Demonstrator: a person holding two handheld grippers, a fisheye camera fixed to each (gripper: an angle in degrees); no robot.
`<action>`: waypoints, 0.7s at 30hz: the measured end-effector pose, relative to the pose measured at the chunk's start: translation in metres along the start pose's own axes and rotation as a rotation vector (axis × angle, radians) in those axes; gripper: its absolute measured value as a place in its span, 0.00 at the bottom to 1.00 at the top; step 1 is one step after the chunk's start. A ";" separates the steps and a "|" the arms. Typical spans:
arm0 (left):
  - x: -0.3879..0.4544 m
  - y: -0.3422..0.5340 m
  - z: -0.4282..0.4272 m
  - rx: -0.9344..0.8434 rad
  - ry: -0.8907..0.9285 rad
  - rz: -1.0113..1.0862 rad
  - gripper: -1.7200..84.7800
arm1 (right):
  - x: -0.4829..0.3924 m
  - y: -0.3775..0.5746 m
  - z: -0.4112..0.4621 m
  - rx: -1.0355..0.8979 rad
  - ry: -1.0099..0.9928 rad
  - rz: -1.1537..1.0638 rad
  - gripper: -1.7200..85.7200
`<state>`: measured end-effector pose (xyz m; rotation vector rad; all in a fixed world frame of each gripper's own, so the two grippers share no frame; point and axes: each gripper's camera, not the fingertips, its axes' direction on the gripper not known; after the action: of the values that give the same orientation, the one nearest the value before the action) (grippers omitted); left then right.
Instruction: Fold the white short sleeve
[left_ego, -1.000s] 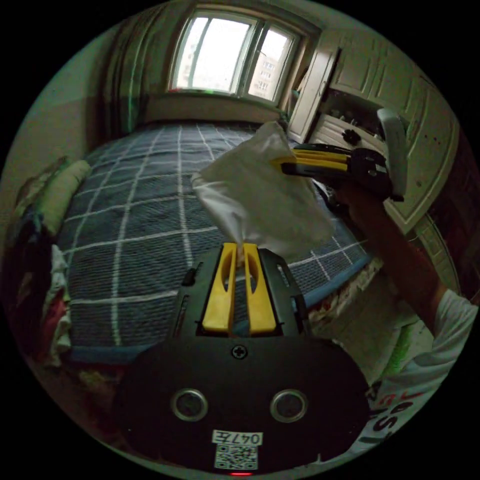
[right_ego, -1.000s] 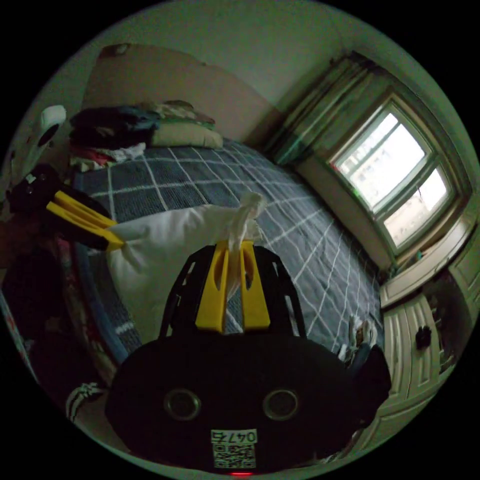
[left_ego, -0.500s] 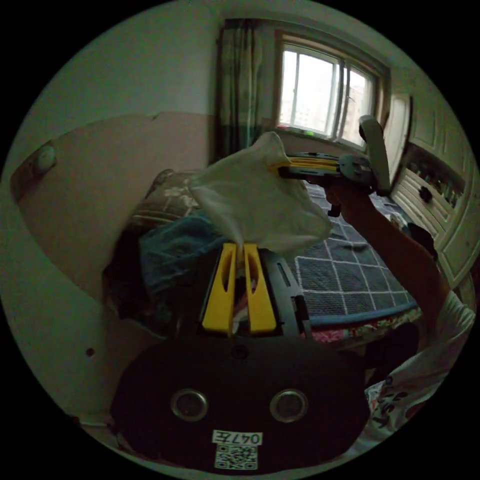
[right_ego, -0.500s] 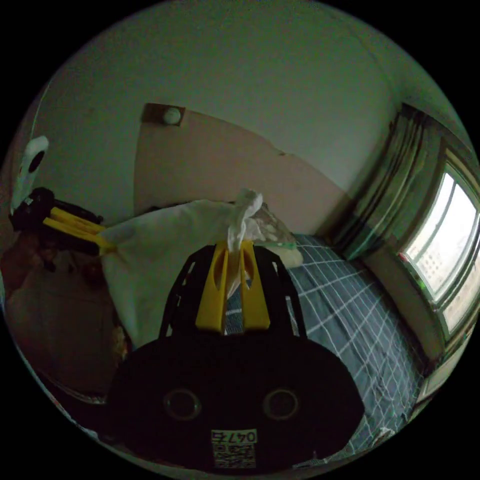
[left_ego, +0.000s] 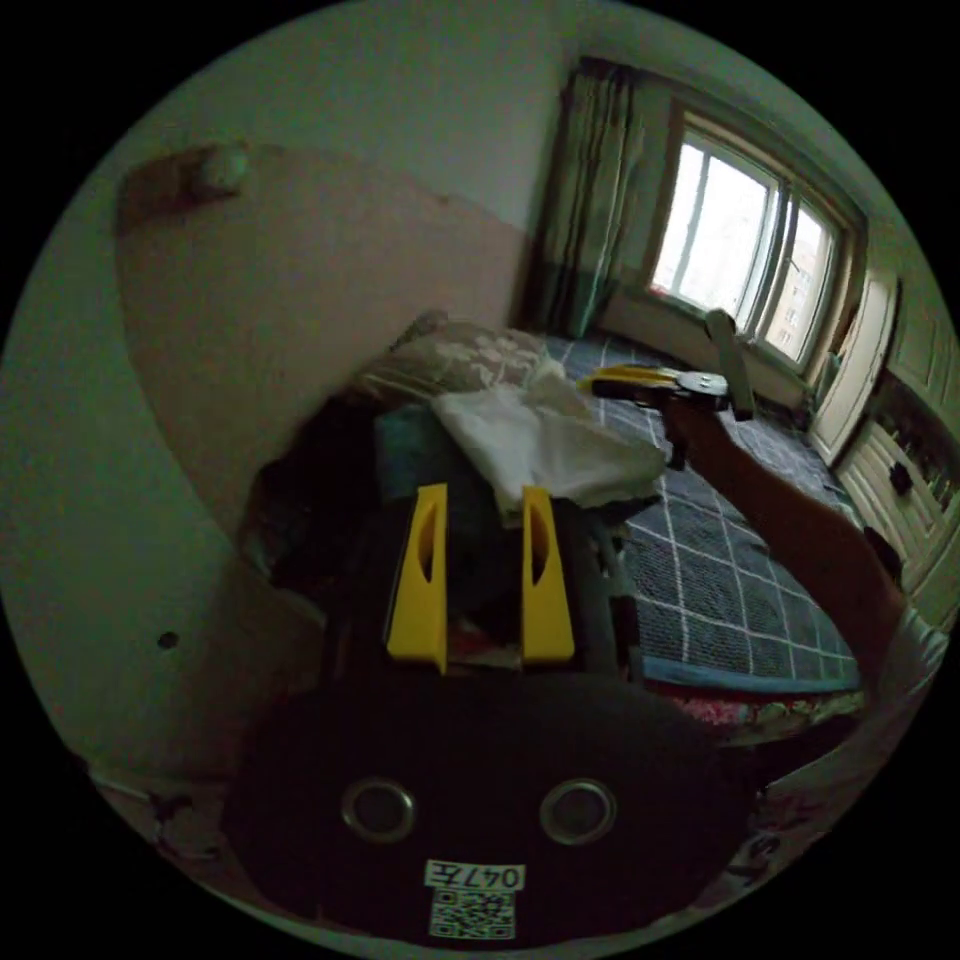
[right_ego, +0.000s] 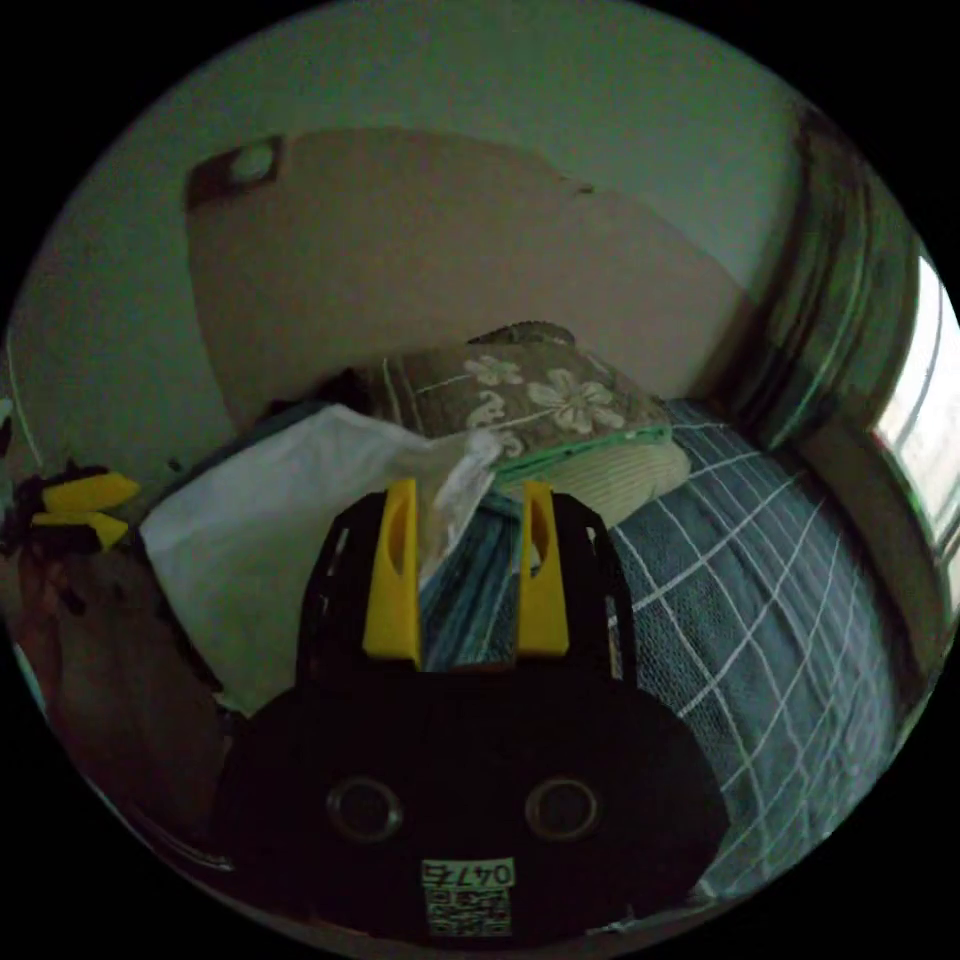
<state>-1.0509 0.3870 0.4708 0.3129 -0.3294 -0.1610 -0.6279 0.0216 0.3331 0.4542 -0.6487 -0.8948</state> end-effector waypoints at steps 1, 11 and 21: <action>0.000 -0.006 -0.015 0.067 -0.047 0.034 0.13 | 0.007 0.004 -0.020 0.083 0.006 0.024 0.11; 0.005 -0.134 0.122 -0.290 -0.019 0.153 0.03 | -0.074 0.068 -0.063 0.090 -0.113 -0.272 0.05; 0.019 -0.121 0.150 -0.326 -0.133 0.101 0.01 | -0.074 0.069 -0.091 0.179 0.034 -0.343 0.02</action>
<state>-1.0971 0.2285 0.5719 -0.0370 -0.4433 -0.1343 -0.5606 0.1302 0.2858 0.7553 -0.6320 -1.1549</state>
